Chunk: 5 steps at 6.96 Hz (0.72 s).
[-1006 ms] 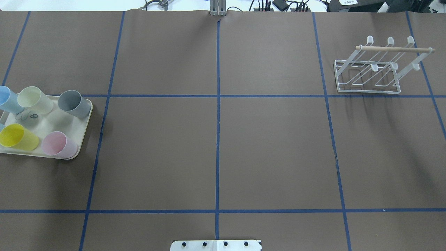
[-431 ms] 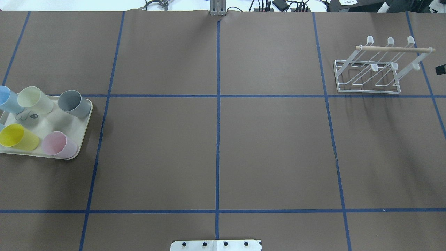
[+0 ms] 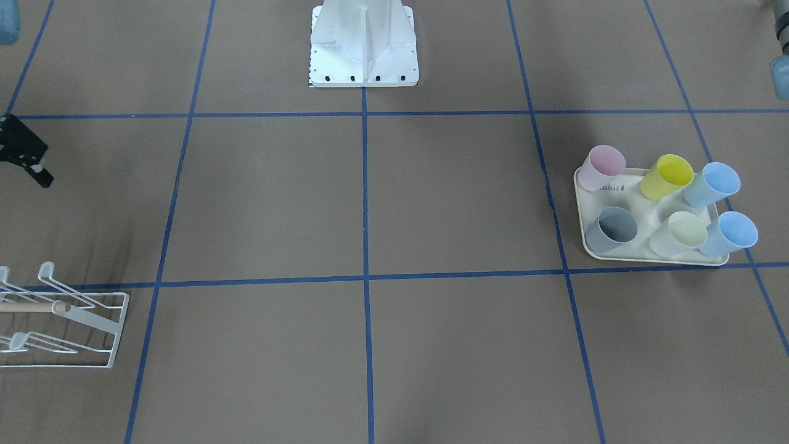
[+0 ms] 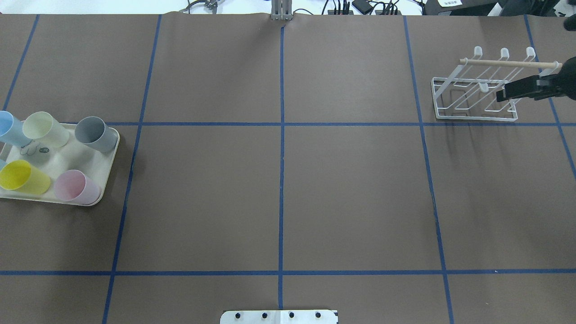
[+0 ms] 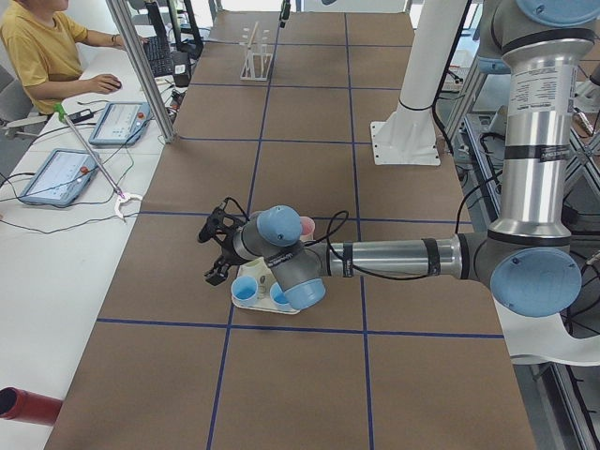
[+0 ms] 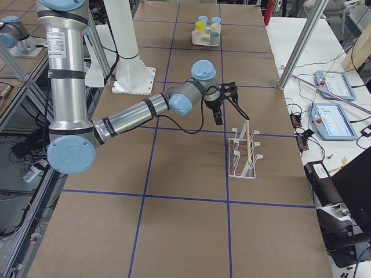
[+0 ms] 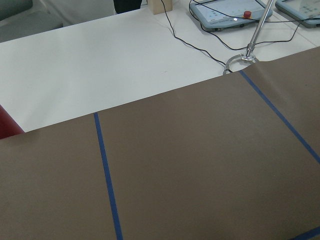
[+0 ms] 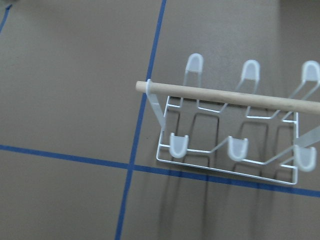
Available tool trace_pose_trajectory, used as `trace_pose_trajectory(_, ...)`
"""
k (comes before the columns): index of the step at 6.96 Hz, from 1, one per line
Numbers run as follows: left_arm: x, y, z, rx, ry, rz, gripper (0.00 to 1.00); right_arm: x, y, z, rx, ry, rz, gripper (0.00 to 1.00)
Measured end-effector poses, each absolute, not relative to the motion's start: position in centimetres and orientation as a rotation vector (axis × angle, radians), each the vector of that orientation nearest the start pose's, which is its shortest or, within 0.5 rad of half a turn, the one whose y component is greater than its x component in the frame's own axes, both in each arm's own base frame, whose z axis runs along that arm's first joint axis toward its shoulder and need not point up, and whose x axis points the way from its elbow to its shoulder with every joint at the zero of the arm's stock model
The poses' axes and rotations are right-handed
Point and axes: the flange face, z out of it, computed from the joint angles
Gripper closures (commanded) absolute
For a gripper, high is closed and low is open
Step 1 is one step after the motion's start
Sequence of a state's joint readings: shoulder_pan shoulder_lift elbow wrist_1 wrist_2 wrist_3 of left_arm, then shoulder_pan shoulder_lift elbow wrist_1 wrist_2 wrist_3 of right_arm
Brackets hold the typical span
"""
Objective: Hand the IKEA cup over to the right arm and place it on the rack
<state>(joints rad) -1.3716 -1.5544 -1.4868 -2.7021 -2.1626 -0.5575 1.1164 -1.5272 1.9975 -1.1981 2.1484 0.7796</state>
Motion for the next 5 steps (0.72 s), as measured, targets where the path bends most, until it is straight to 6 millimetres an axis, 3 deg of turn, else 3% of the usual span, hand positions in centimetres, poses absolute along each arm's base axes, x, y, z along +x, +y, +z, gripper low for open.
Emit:
trace_pose_trajectory(1, 4.8, -51.1, 59.4, 0.698, 0.867, -0.014, 0.0, -16.9, -48.0, 37.8, 0.349, -0.924, 0.068, 0.0)
trace_pose_trajectory(2, 6.3, -51.0, 61.8, 0.682, 0.856, -0.013, 0.01, -17.9, -47.9, 37.3, 0.347, -0.93, 0.07, 0.0)
trace_pose_trajectory(4, 6.9, -50.2, 66.9, 0.687, 0.851, -0.006, 0.0, -18.4, -47.8, 37.0, 0.348, -0.934, 0.071, 0.0)
trace_pose_trajectory(5, 6.7, -49.3, 68.2, 0.696, 0.854, 0.0, 0.02, -18.4, -47.8, 36.9, 0.349, -0.935, 0.071, 0.0)
